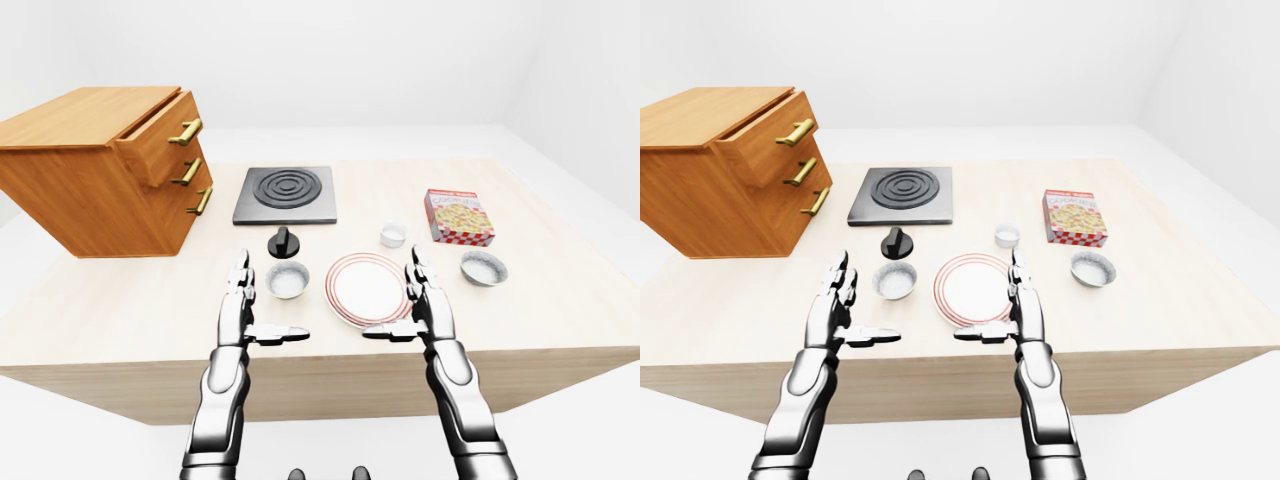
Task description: Pick the akita bowl next to the plate and place it on the plate.
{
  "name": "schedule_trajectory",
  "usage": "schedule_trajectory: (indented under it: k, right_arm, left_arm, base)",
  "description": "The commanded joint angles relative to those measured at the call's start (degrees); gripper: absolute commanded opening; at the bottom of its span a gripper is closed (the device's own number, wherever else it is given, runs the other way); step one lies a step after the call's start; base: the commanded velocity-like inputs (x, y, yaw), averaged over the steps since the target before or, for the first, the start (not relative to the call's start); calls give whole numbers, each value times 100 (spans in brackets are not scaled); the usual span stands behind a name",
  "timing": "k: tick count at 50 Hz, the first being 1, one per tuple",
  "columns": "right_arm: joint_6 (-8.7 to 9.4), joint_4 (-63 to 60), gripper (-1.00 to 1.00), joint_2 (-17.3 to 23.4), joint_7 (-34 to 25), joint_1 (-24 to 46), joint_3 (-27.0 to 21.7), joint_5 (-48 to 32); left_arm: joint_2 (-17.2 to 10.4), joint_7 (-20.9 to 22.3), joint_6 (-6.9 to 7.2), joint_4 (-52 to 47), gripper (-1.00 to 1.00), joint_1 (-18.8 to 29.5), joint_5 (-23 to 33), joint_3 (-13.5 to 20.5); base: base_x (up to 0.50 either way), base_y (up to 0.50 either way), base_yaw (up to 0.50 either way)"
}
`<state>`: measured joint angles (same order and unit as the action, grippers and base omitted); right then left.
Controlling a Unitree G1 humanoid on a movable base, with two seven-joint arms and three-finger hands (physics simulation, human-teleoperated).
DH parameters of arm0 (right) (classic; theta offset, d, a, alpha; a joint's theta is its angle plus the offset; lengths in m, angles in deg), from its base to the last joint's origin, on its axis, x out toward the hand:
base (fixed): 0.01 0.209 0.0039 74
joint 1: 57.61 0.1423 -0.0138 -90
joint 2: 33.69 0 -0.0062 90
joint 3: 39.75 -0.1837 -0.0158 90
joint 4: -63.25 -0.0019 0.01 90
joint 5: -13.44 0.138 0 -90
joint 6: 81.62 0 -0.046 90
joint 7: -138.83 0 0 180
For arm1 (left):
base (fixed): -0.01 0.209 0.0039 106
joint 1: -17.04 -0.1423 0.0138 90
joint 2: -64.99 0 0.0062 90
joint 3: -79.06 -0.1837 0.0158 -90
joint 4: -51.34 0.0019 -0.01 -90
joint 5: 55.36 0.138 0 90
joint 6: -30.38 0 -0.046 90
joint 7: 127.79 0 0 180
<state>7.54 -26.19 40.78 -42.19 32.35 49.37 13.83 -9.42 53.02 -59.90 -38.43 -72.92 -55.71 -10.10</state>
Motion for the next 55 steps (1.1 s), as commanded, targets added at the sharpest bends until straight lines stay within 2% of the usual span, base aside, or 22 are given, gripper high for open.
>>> schedule_trajectory:
  k: [1,2,3,5,7,8,14,15,21,24,25,31,34,41,43,47,51,54,55]
  right_arm:
    - [-232,200,100,80,-169,20,-158,63]
    - [-286,227,100,83,-152,17,-147,17]
    - [-340,247,100,84,-112,18,-147,-33]
    - [-355,247,100,86,-80,19,-146,-76]
    - [-407,244,100,94,-25,5,-129,-190]
    - [-416,259,100,95,19,7,-129,-250]
    - [-416,203,100,72,-126,-95,-105,-141]
    - [-416,181,100,68,-120,-104,-98,-159]
    - [-416,63,100,40,-188,-139,-89,-27]
    - [-416,4,100,26,-199,-166,-62,-2]
    - [-416,4,100,28,-215,-174,-52,1]
    - [-416,7,100,21,-210,-159,-63,52]
    - [-415,-5,100,24,-216,-164,-59,65]
    - [-356,-108,100,14,-233,-191,-50,114]
    - [-339,-111,100,17,-232,-186,-59,128]
    - [-399,-35,100,20,-225,-161,-70,132]
    - [-373,-65,100,22,-225,-176,-64,132]
    - [-350,-80,100,22,-229,-175,-65,143]
    - [-361,-60,100,24,-230,-166,-73,148]
  left_arm:
    - [-70,121,-176,162,100,28,-44,141]
    - [-64,112,-133,105,100,13,-38,131]
    - [-64,110,-146,119,100,18,-43,135]
    - [-62,105,-123,94,100,16,-45,132]
    - [-67,95,-187,170,100,21,-13,125]
    - [-64,83,-162,89,100,-7,20,106]
    - [-71,93,-238,179,100,29,54,111]
    - [-76,102,-292,229,100,29,54,117]
    - [-73,62,-277,142,100,1,163,90]
    - [-81,70,-347,218,100,10,172,104]
    - [-76,73,-278,127,100,-11,169,99]
    - [-84,64,-410,280,100,23,206,110]
    - [-77,59,-346,177,100,-12,228,92]
    - [-75,58,-362,186,100,-11,234,96]
    - [-82,63,-403,244,100,8,228,107]
    - [-74,55,-332,145,100,-19,241,92]
    - [-76,56,-379,204,100,-8,238,98]
    - [-72,55,-344,149,100,-24,241,91]
    - [-77,57,-384,206,100,-9,235,101]
  base:
    - [0,0,0]
    - [0,0,0]
    - [0,0,0]
    - [0,0,0]
    - [0,0,0]
    - [0,0,0]
    - [0,0,0]
    - [0,0,0]
    - [0,0,0]
    - [0,0,0]
    - [0,0,0]
    - [0,0,0]
    - [0,0,0]
    - [-9,-17,0]
    - [-15,-31,0]
    - [-16,-31,0]
    - [-16,-31,0]
    - [-15,-31,0]
    - [-15,-31,0]
